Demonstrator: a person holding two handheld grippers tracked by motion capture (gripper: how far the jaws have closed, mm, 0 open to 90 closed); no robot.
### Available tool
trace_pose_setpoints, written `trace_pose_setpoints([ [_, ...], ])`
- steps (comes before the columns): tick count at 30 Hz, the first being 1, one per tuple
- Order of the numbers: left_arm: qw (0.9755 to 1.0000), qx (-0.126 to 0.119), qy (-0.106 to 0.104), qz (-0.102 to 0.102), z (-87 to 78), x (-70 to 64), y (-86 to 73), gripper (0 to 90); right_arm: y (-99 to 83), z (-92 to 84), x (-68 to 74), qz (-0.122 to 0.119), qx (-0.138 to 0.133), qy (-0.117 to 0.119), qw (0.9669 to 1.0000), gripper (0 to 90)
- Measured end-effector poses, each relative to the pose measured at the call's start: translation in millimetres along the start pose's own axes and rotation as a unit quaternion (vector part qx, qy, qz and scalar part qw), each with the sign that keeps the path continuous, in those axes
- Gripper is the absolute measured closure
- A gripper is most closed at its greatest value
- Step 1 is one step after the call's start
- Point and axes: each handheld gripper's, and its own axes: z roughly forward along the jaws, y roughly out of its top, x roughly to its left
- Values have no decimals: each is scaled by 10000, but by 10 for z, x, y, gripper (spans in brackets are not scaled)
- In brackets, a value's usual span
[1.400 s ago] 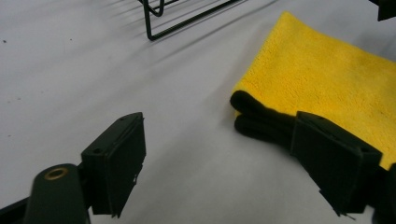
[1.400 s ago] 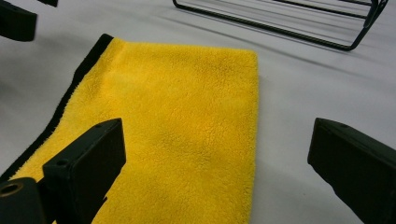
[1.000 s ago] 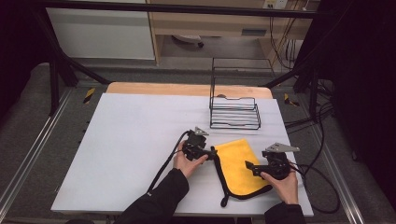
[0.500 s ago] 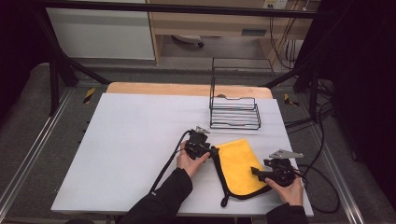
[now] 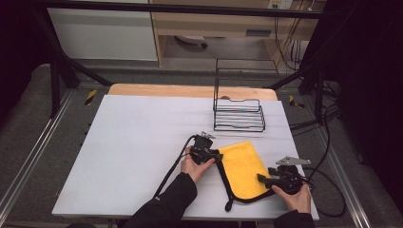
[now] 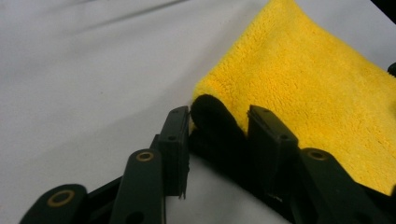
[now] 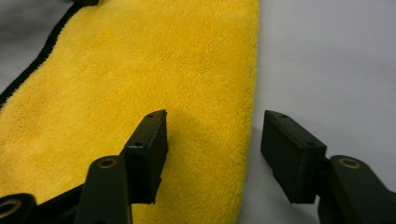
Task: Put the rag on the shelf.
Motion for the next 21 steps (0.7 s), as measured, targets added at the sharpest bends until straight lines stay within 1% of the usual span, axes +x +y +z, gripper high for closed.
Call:
trace_pose_setpoints([
  [1, 10000, 21, 24, -1, 2, -8, 4, 638, 0, 8, 7, 73, 32, 44, 10000, 480],
  [2, 10000, 45, 0, -16, 3, -14, 6, 683, 1, 9, 13, 72, 42, 61, 9999, 499],
  [5, 10000, 35, -37, -9, 2, -28, 6, 747, 1, 10, 15, 140, 44, 150, 9998, 586],
  [7, 10000, 35, -59, -14, -5, -25, 10, 768, 4, 7, 17, 183, 85, 203, 9996, 647],
  [10, 10000, 11, -83, 12, -15, -22, 17, 783, 17, -7, 20, 375, 111, 279, 9988, 758],
  [11, 10000, 9, -95, 24, -23, -18, 25, 785, 20, -14, 29, 423, 107, 269, 9987, 779],
  [12, 9999, 1, -126, 44, -33, -6, 46, 786, 24, -21, 44, 455, 107, 232, 9986, 791],
  [14, 9999, 12, -121, 78, -36, -2, 65, 788, 34, -35, 85, 611, 120, 191, 9979, 808],
  [16, 9998, 25, -36, 172, -40, 6, 140, 790, 45, -52, 130, 764, 153, 251, 9966, 813],
  [18, 9998, 28, -27, 200, -37, 10, 167, 791, 38, -69, 180, 918, 159, 361, 9950, 814],
  [19, 9996, 64, -29, 287, -19, 9, 211, 791, 29, -76, 202, 947, 167, 361, 9947, 813],
  [21, 9994, 68, -11, 324, -3, 7, 225, 791, 11, -90, 234, 1059, 159, 395, 9935, 809],
])
